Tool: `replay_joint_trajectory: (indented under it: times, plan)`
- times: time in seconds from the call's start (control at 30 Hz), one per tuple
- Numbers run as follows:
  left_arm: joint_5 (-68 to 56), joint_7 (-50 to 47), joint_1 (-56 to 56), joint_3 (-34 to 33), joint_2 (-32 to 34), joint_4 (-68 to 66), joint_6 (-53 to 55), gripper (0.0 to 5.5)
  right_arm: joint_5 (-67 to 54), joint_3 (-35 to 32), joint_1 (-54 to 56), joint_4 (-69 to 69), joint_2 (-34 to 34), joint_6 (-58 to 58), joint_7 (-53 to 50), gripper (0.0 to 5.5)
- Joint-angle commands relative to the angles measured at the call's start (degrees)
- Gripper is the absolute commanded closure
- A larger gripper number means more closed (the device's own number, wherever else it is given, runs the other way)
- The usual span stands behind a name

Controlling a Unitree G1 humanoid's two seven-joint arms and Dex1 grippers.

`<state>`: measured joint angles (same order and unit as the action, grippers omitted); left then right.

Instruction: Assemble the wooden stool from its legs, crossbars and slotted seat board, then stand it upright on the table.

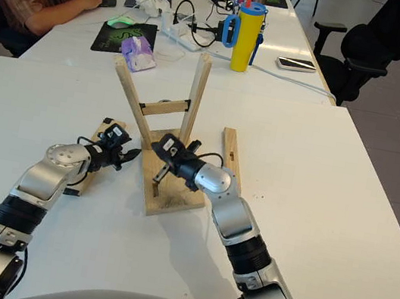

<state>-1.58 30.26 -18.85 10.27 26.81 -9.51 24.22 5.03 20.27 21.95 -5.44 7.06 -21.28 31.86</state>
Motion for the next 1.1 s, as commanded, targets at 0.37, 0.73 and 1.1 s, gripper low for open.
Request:
replay_joint_trajectory:
  times: [0.37, 0.73, 1.1]
  plan:
    - [3.4, 1.5, -6.1, 0.2, -1.0, -8.3, -5.1, 3.17, -2.2, -5.9, -1.5, 1.4, 3.1, -0.7, -3.3, 5.5]
    - [-5.9, -1.9, -3.8, -22.5, 8.0, -8.3, 3.6, 3.17, -2.8, -8.6, -6.3, 2.4, 4.2, 0.4, -6.3, 5.5]
    - [-10.1, 2.6, -4.2, -21.3, 4.7, -19.2, 7.3, 3.17, -3.3, -7.3, -5.0, 3.4, 4.4, 0.4, -5.7, 5.5]
